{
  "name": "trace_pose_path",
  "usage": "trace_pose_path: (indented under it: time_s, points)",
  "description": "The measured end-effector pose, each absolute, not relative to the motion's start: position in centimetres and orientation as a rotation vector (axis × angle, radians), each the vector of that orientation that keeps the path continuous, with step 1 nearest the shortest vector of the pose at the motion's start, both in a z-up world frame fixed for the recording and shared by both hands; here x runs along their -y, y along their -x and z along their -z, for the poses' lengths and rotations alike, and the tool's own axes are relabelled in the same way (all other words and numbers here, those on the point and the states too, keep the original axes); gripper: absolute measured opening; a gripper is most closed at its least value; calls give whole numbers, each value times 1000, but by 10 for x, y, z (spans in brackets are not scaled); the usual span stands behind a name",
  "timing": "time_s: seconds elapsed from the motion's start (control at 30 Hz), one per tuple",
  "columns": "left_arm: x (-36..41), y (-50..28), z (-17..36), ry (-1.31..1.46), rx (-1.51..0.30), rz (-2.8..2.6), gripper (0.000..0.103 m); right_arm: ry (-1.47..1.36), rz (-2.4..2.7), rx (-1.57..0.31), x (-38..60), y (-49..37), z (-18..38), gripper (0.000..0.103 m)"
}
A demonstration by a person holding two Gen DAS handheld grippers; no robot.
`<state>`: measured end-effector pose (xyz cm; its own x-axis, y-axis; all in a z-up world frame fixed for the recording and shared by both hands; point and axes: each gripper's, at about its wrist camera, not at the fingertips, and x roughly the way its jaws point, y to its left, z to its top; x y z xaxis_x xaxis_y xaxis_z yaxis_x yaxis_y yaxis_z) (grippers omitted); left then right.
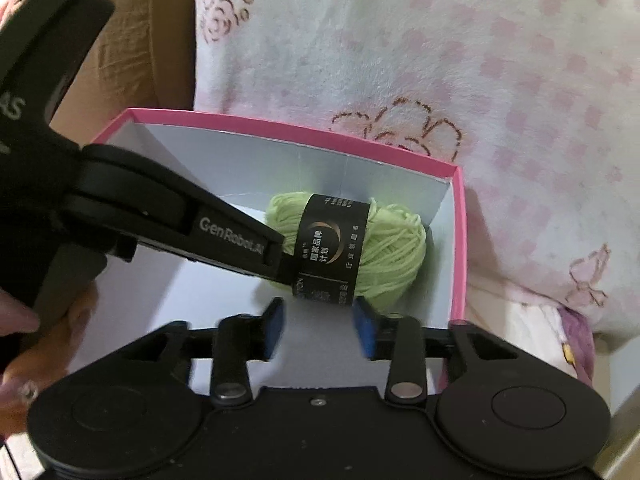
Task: Organize objects
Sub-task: 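Lower the yarn into the pink box and open both grippers, then withdraw both tools from the box toward the clear plastic case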
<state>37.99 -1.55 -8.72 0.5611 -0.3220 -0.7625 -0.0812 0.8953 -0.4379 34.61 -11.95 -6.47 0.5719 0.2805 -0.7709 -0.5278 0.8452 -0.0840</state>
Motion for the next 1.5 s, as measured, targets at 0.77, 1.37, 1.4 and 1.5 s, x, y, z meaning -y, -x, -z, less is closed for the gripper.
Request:
trace_pose_path:
  time_s: [0.77,1.37,1.4,1.5]
  points:
    - [-6,-234,-41,98,-945,274,68,257,-532,-771,173,-233,-36,77]
    - [-26,-137,-80,51,-970,307,87,260,-602,-728,185,-142,-77,95]
    - [-26,-132,-79,45,-969,309,89,260,-605,-729,185,-138,-77,96]
    - [-27,-121,-75,18,-982,305,94,265,-628,-723,186,-123,-79,96]
